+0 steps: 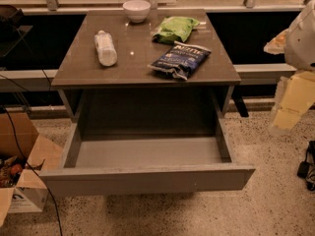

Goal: Close top drawer

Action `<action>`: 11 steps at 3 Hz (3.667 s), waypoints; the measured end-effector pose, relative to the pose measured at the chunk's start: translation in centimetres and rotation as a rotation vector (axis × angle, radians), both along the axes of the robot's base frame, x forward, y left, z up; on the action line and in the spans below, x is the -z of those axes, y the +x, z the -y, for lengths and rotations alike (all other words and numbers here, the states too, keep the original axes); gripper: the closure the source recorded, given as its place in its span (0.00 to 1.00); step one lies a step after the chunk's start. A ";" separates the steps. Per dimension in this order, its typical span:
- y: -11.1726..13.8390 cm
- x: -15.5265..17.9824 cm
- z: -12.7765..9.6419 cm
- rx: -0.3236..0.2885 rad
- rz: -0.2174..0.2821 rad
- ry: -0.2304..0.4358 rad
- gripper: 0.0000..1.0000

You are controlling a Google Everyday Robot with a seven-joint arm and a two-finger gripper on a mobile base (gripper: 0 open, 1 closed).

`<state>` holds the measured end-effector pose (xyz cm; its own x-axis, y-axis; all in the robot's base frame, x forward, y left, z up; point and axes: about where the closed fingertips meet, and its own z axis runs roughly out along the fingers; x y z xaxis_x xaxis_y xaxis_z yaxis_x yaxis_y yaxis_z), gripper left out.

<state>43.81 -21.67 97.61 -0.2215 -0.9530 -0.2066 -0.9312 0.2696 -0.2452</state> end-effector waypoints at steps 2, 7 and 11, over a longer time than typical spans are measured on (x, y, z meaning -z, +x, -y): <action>0.0 0.0 0.0 0.000 0.002 0.001 0.06; -5.6 17.8 -4.5 -0.071 -0.214 0.225 1.00; -3.7 34.0 -8.4 -0.122 -0.349 0.286 1.00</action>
Offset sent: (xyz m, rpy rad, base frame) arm -0.0011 0.0020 -0.0031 0.0037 0.0053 0.0028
